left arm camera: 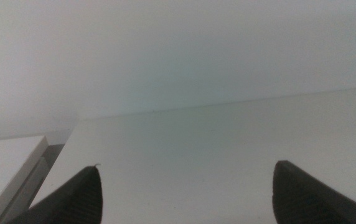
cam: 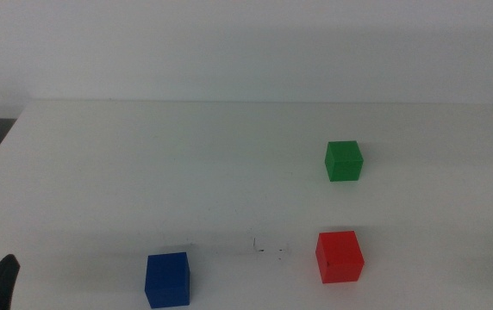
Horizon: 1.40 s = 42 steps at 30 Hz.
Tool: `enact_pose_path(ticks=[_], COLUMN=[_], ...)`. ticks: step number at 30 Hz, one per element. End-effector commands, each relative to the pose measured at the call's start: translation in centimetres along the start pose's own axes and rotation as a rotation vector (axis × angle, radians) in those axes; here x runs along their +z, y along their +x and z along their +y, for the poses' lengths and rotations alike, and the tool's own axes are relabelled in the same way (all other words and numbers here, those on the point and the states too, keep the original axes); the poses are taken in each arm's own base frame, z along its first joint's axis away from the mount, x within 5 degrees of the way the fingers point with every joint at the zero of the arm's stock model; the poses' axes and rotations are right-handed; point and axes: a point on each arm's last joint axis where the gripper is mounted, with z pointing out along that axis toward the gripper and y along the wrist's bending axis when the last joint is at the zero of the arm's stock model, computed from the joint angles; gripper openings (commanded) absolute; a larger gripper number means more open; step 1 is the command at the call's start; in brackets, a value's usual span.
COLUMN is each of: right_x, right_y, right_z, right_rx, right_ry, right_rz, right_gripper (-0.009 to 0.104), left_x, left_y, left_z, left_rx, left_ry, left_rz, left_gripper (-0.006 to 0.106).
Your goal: Stack red cubes first, then green, then blue cubes in a specific spot.
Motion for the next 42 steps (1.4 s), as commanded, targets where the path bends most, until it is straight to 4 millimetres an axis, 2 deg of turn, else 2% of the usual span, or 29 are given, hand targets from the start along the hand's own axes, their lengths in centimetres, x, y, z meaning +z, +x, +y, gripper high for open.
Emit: enact_pose_path(ticks=[1, 4, 7, 13, 16, 19, 22, 26, 30, 32, 36, 39, 42], right_x=[0.0, -0.1, 0.2, 1.6, 2.2, 2.8, 2.7, 3.0, 6.2, 8.0, 11.4, 13.5, 15.3], right_y=[0.2, -0.4, -3.4, -9.3, -11.9, -13.5, -14.2, -13.5, -12.8, -12.4, -11.4, -10.0, -8.3], right_z=[-0.1, 0.0, 0.3, 1.1, 1.3, 1.5, 1.8, 2.3, 3.2, 4.7, 9.8, 13.0, 15.3], right_rx=[0.011, 0.119, 0.131, 0.078, 0.075, 0.075, 0.112, 0.162, 0.138, 0.104, -0.002, 0.013, -0.019], right_ry=[0.008, 0.005, 0.013, 0.067, 0.083, 0.091, 0.073, 0.042, 0.023, -0.016, -0.097, -0.059, -0.018], right_rz=[0.007, -0.002, 0.047, 0.467, 0.598, 0.66, 0.647, 0.747, 0.943, 1.049, 1.128, 1.172, 1.2], right_gripper=[0.093, 0.093, 0.093, 0.093, 0.093, 0.093, 0.093, 0.093, 0.093, 0.093, 0.093, 0.093, 0.093], left_x=[0.0, 0.0, 0.0, 0.0, 0.0, 0.0, 0.0, 0.0, 0.0, 0.0, 0.0, 0.0, 0.0], left_y=[-0.1, -0.1, -0.1, -0.1, -0.1, -0.1, -0.1, -0.1, -0.1, -0.1, -0.1, -0.1, -0.1], left_z=[0.0, 0.0, 0.0, 0.0, 0.0, 0.0, 0.0, 0.0, 0.0, 0.0, 0.0, 0.0, 0.0], left_rx=[0.001, 0.001, 0.001, 0.001, 0.001, 0.001, 0.001, 0.001, 0.001, 0.001, 0.001, 0.001, 0.001], left_ry=[-0.001, -0.001, -0.001, -0.001, -0.001, -0.001, -0.001, -0.001, -0.001, -0.001, -0.001, -0.001, -0.001], left_rz=[-0.014, -0.014, -0.014, -0.014, -0.014, -0.014, -0.014, -0.014, -0.014, -0.014, -0.014, -0.014, -0.014], left_gripper=[0.094, 0.094, 0.094, 0.094, 0.094, 0.094, 0.094, 0.094, 0.094, 0.094, 0.094, 0.094, 0.094])
